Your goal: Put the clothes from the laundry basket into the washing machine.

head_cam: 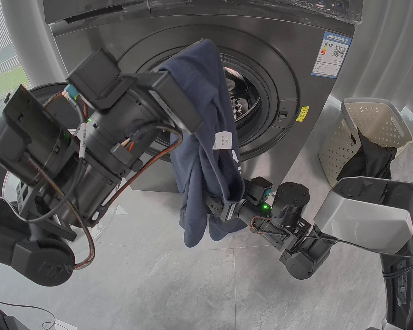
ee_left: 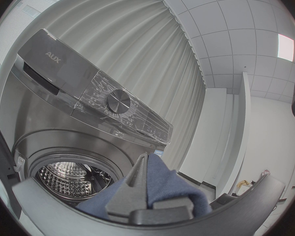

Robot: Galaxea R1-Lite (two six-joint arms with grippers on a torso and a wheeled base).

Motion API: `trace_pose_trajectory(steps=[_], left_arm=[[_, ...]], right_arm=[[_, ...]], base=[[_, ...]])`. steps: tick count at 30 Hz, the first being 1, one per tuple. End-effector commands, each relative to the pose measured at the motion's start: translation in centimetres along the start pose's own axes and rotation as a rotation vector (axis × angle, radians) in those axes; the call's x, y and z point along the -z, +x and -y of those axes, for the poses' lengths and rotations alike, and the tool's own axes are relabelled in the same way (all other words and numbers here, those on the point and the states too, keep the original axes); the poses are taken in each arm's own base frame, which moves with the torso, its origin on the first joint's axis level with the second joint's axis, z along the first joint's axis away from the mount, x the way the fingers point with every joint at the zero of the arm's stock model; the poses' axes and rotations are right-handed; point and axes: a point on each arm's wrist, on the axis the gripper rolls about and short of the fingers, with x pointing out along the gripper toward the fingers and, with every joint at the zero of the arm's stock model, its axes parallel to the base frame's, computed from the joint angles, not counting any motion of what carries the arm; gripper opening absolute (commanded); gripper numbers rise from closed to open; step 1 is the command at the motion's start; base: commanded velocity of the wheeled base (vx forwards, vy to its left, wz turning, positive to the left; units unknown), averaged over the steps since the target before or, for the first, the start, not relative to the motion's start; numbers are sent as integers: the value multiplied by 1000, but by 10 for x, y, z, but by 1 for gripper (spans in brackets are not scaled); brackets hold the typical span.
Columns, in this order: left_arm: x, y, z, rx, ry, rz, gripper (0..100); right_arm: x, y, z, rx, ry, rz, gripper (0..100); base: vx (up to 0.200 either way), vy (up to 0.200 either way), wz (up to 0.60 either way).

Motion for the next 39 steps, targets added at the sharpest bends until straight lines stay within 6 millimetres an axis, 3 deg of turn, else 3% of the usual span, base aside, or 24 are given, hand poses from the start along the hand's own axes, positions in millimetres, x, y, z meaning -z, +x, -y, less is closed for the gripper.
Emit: trace_pose_trajectory(steps=[1, 11, 19, 22, 28, 34, 39], left_arm=[[0, 0, 1, 0, -1, 1, 0], [1, -3, -7, -36, 12, -3, 0], [10, -22, -53, -219, 91, -62, 0], [31, -45, -62, -256, 92, -179, 0], [85, -86, -67, -301, 67, -435, 0], [131, -101, -73, -312, 55, -551, 0], [158, -109, -70, -302, 41, -649, 0]], right_arm=[[15, 4, -3, -16, 0, -23, 0], [-7, 1, -4, -16, 0, 22, 0], [-60, -20, 2, 57, 5, 114, 0], [-79, -32, -5, 47, 3, 141, 0], [-95, -43, -19, 15, 11, 166, 0], [-100, -43, -25, -1, 13, 184, 0], [-101, -42, -26, -5, 16, 189, 0]], base=[[0, 0, 0], [0, 0, 0], [0, 0, 0], [0, 0, 0], [0, 0, 0], [0, 0, 0], [0, 0, 0]])
